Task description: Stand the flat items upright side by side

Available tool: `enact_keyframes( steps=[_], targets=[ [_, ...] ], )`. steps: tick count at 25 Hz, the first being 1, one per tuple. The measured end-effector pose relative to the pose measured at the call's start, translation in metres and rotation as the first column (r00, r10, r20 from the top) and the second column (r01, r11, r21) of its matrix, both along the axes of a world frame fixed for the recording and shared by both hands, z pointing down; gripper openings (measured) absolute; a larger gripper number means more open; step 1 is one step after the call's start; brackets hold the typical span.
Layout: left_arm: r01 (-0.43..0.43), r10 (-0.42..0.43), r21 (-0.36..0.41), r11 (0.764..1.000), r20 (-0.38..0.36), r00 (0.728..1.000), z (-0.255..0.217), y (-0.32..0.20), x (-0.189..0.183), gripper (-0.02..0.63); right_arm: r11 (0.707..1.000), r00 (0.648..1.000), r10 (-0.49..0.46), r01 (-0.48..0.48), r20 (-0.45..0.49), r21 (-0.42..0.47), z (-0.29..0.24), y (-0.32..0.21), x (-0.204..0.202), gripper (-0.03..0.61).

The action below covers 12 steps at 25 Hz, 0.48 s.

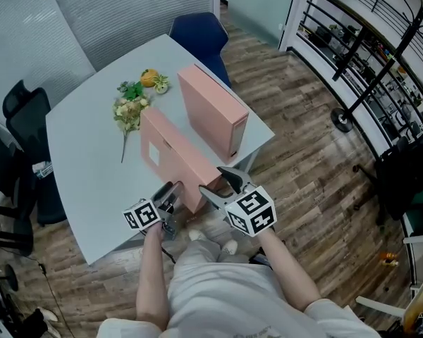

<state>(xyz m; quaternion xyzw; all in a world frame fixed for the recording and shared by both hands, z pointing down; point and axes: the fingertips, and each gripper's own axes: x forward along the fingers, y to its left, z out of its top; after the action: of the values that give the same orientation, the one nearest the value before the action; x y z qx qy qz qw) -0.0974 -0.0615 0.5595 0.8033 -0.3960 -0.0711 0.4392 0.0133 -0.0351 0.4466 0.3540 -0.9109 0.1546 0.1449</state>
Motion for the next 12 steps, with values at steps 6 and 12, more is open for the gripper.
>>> enact_keyframes(
  steps=[6, 12],
  targets=[
    [0.013, -0.014, -0.007, 1.0, -0.03, 0.999, -0.0013, -0.0041, 0.0027, 0.276, 1.0, 1.0, -0.009, 0.01, -0.022, 0.027, -0.0039, 0.0022, -0.0005, 0.293],
    [0.015, -0.015, -0.015, 1.0, -0.028, 1.0, 0.0013, -0.0049, 0.0039, 0.276, 0.995, 0.997, -0.036, 0.042, -0.073, 0.086, -0.0098, 0.0055, -0.0083, 0.291]
  ],
)
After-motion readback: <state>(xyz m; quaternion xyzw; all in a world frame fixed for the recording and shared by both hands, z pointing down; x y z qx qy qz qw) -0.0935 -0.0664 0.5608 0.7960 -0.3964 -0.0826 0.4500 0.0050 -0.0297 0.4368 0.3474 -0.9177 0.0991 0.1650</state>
